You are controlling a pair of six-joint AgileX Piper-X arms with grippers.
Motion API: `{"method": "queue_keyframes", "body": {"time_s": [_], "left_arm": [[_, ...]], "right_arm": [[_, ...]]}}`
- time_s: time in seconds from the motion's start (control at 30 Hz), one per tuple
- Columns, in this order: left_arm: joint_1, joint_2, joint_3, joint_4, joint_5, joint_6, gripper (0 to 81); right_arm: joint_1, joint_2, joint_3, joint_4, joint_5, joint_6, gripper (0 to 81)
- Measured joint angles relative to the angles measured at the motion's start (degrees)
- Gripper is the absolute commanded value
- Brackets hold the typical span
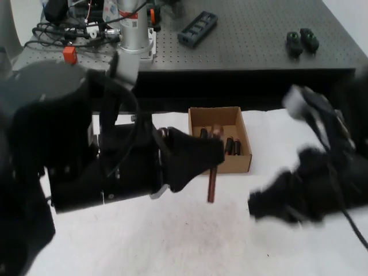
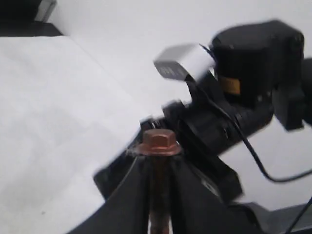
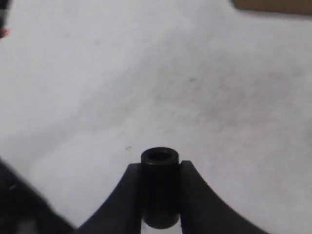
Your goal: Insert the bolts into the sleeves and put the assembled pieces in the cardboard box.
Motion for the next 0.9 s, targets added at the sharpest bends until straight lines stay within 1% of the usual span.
{"method": "queue_keyframes", "body": {"time_s": [0.03,0.07,0.1,0.13,0.23,0.43,0.5,0.73,0.9], "left_arm": [[0.0,0.0,0.28,-1.18,0.19,-1.15,0.7],[0.0,0.11,0.49,-2.23,0.46,-1.94,0.7],[0.0,0.24,0.63,-2.89,0.76,-2.61,0.7],[0.0,0.28,0.63,-2.91,0.9,-2.61,0.7],[0.0,1.28,0.62,-4.01,1.73,-4.17,0.7],[0.0,2.52,0.62,-4.15,3.92,-5.03,0.7],[0.0,2.5,0.62,-4.15,4.05,-5.27,0.7],[0.0,2.5,0.62,-5.39,4.24,-5.59,0.7],[0.08,2.5,0.62,-5.36,6.0,-5.59,0.7]], "right_arm": [[0.15,-0.32,0.4,-0.67,0.0,0.36,4.3],[0.97,-1.55,2.13,-3.96,-1.17,2.34,4.3],[1.95,-2.37,3.92,-7.19,-1.35,2.34,4.3],[1.95,-2.53,3.92,-7.97,-2.04,4.7,4.3],[4.62,-2.91,6.96,-16.91,-3.04,9.59,4.3],[7.48,-0.8,7.75,-26.69,-3.28,12.11,4.3],[7.74,-0.07,7.75,-29.99,-3.28,12.98,4.3],[7.96,0.67,7.96,-34.77,-3.13,14.87,4.3],[7.96,0.8,8.02,-37.03,-0.51,14.99,4.3]]}}
